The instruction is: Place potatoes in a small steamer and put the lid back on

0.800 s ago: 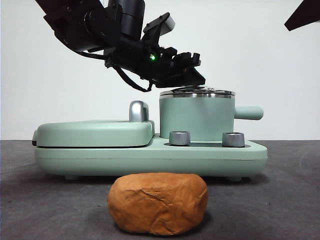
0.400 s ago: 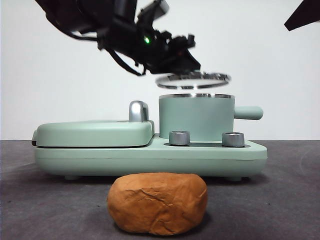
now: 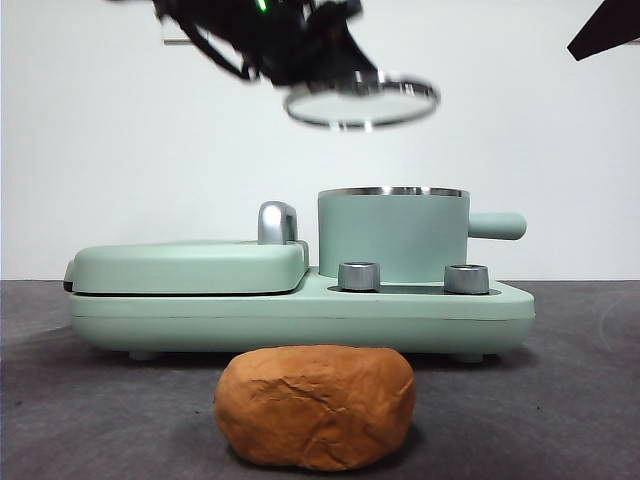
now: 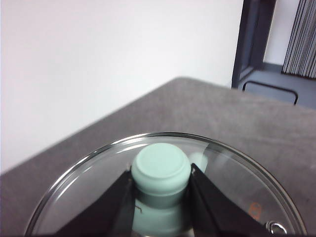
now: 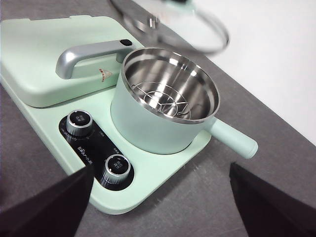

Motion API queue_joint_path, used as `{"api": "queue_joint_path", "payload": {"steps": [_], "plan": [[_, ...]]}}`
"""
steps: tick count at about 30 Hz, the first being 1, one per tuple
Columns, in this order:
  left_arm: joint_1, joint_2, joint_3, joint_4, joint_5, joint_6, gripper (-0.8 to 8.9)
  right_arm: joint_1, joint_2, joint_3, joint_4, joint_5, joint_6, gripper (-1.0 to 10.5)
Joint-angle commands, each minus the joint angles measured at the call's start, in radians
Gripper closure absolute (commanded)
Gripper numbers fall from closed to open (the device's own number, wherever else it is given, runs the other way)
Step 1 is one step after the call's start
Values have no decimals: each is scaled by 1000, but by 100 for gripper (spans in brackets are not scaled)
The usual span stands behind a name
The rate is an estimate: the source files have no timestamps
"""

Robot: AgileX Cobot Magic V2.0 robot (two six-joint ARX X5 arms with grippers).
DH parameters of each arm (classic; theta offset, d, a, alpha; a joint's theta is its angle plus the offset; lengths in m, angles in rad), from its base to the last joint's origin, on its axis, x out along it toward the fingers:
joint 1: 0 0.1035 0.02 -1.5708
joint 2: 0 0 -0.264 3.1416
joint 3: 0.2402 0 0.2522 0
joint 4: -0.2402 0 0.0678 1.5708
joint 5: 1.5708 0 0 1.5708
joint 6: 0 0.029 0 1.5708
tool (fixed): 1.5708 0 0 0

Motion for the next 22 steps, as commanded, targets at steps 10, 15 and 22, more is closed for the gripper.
{"api": "queue_joint_path", "payload": {"steps": [10,15,22], "plan": [[53,-222,19,-228,1,5,804,5,6,13,10,-4,19,512],[79,-282,18,-288,1,25,804,18,6,13,9,-6,19,512],[92,-332,10,-348,2,28,804,132,33,14,-14,-14,18,512]]}}
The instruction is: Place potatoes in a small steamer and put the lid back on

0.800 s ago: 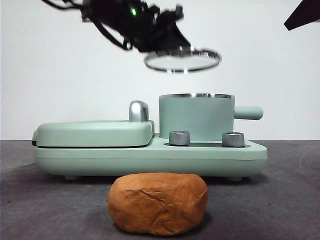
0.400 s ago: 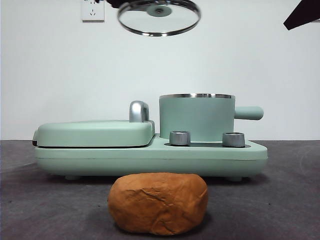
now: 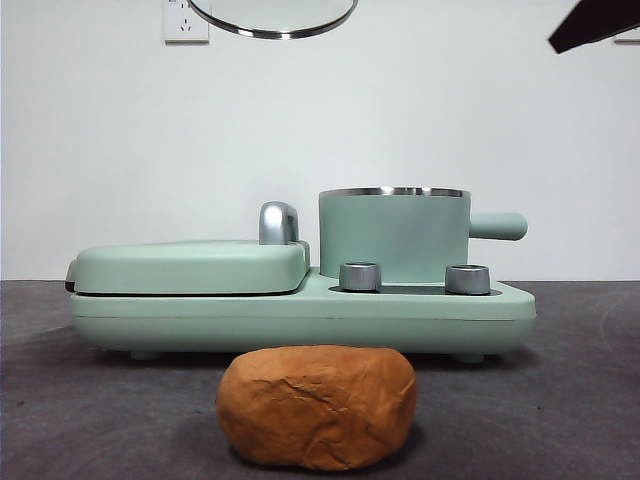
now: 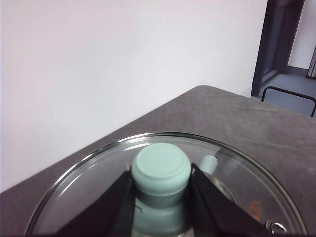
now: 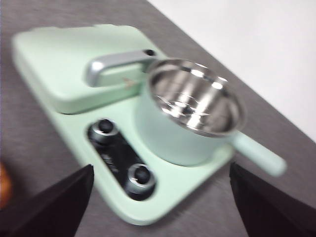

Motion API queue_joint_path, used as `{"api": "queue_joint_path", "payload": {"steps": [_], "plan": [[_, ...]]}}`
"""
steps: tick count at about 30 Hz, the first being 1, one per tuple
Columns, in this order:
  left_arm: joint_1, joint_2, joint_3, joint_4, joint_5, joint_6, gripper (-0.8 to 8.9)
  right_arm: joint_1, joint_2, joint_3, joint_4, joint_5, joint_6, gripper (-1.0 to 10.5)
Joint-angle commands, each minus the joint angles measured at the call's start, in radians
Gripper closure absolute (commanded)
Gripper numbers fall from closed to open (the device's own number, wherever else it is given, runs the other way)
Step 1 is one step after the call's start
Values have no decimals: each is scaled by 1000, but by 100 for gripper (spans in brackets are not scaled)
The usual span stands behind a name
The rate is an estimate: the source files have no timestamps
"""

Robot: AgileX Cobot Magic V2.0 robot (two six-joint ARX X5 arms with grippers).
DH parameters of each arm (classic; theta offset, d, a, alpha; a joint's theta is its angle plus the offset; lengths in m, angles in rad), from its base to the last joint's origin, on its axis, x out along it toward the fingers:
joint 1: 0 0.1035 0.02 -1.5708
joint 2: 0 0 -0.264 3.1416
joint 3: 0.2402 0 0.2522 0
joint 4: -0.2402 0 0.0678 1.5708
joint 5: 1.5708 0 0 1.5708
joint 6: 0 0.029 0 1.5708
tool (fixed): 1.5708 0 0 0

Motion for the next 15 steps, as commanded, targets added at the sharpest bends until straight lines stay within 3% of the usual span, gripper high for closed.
{"api": "queue_joint_path", "payload": {"steps": [1,15], "plan": [[-3,-10,7,3,2,11,804,59,30,14,-13,-5,14,512],[32,-296,-268,-19,-5,-55,803,374,214,19,-23,6,16,511]]}}
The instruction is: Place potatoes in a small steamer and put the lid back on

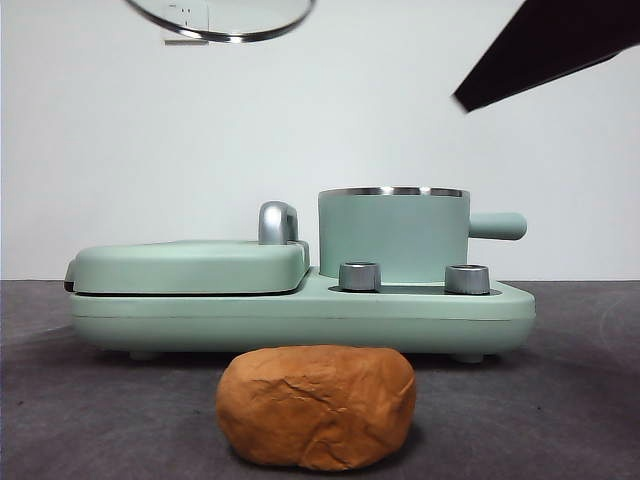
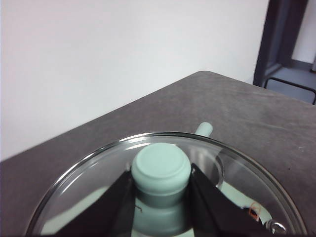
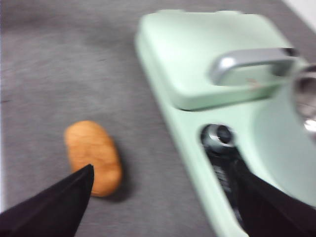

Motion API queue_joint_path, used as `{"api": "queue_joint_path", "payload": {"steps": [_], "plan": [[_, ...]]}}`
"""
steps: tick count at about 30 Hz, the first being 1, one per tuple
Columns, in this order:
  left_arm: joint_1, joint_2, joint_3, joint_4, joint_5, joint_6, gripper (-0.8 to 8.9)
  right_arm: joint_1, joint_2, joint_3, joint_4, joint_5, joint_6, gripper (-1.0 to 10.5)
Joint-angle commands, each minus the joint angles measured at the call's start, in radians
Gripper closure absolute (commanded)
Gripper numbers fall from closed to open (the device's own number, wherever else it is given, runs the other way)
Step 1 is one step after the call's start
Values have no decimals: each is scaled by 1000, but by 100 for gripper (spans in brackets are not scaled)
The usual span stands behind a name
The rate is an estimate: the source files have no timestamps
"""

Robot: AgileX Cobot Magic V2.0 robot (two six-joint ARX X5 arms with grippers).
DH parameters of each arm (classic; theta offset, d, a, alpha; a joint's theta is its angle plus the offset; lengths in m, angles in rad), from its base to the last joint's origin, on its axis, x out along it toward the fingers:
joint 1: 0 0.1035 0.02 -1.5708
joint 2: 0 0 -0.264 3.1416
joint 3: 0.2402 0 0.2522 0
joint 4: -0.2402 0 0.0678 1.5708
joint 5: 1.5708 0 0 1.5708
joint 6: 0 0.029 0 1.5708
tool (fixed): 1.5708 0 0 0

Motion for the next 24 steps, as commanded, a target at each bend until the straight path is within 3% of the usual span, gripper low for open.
{"api": "queue_joint_path", "payload": {"steps": [1,12,24], "plan": [[2,-55,-36,12,-9,-33,803,66,49,18,8,4,15,511],[24,-199,-80,-129,-51,-27,804,257,298,18,61,86,18,485],[24,-204,-80,-149,-51,-28,804,288,510,18,226,93,92,485]]}}
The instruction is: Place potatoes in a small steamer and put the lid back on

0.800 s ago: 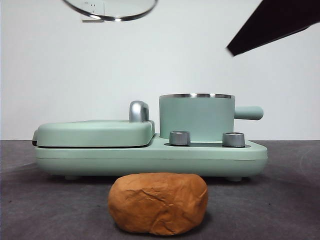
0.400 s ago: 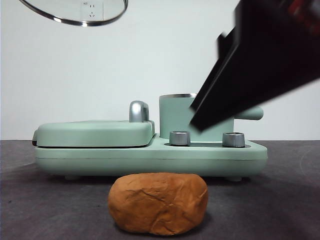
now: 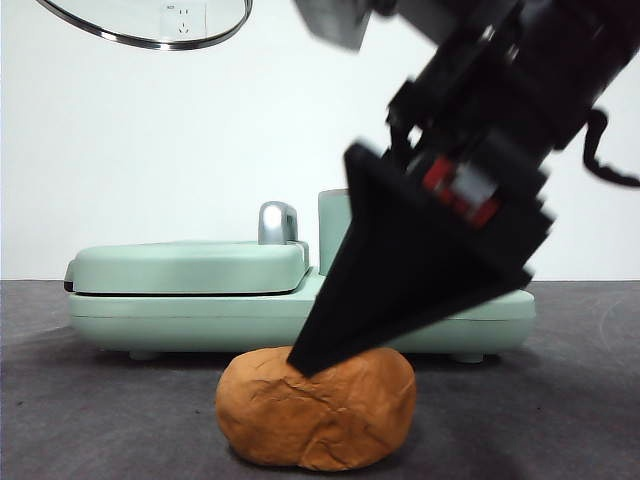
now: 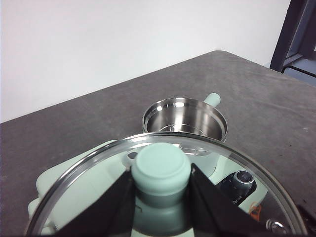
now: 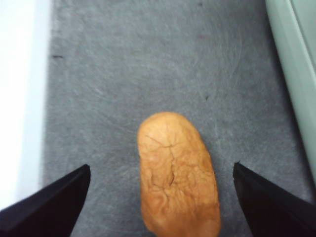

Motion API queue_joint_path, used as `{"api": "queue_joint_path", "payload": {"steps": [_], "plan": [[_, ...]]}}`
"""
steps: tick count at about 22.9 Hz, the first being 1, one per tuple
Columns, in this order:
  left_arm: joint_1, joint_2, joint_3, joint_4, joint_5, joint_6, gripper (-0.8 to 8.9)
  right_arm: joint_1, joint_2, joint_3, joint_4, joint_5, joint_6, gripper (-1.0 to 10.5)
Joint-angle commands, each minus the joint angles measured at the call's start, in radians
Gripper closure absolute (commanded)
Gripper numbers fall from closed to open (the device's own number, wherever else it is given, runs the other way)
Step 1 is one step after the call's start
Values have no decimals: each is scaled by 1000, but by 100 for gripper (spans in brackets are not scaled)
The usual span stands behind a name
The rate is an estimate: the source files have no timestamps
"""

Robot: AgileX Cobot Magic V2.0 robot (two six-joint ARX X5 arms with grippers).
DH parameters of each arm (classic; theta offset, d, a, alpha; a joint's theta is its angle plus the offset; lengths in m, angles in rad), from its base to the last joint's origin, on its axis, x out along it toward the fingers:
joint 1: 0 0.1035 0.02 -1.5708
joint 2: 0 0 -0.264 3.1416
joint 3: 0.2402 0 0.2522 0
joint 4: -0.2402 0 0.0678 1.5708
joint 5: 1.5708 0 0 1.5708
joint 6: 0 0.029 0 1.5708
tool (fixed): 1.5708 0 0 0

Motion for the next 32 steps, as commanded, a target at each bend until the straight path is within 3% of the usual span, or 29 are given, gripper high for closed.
{"api": "queue_joint_path", "payload": {"steps": [1,8,12,17,20,23,25,32], "plan": [[-2,-1,17,29,0,0,804,10,50,17,16,0,34,486],[-2,-1,17,29,0,1,804,10,128,17,17,23,56,505],[-2,-1,17,29,0,1,804,10,137,17,23,52,92,695],[-2,-1,17,31,0,0,804,10,55,37,-16,60,184,702],[-2,-1,17,34,0,0,804,2,-47,80,-140,136,211,702],[-2,-1,17,37,0,0,804,-41,-116,203,-372,224,293,701],[-2,-1,17,37,0,1,804,-87,-119,326,-518,232,342,701],[-2,-1,17,37,0,1,804,-271,-77,667,-604,231,370,702]]}}
